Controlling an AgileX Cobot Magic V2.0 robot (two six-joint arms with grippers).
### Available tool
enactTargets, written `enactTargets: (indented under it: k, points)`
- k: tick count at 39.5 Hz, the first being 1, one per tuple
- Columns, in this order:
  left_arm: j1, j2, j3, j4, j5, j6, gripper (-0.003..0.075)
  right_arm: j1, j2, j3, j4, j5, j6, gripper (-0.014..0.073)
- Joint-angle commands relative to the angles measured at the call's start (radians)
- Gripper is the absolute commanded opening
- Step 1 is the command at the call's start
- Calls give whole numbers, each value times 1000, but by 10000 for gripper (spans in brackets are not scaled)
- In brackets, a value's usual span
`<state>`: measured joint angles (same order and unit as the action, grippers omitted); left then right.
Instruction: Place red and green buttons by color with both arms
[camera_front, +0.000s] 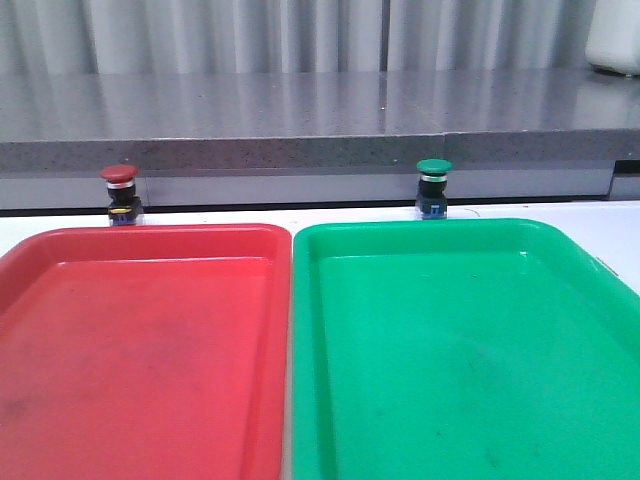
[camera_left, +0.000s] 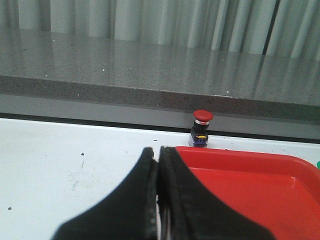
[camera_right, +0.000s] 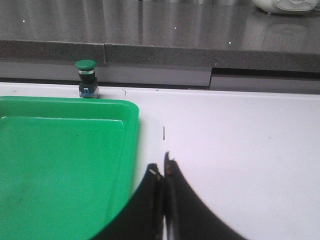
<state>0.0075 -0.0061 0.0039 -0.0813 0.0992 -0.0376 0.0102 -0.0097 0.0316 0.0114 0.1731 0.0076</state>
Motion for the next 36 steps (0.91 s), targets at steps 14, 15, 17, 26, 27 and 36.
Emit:
enactTargets:
  k: [14, 15, 17, 26, 27, 36]
  points:
    - [2, -14, 23, -7, -236, 1, -20, -5, -17, -18, -1, -192, -2, -124]
    - [2, -14, 19, -11, -272, 1, -20, -5, -17, -27, -1, -194, -2, -124]
    - [2, -14, -6, -23, -303, 1, -20, -5, -17, -55, -1, -187, -2, -124]
    - [2, 67, -286, -21, -120, 1, -20, -5, 14, -307, -2, -11, -8, -123]
    - [2, 87, -323, -21, -86, 1, -20, -5, 30, -340, -2, 13, -8, -123]
    - [2, 330, -527, -11, 173, 1, -20, -5, 226, -517, -2, 174, -2, -123]
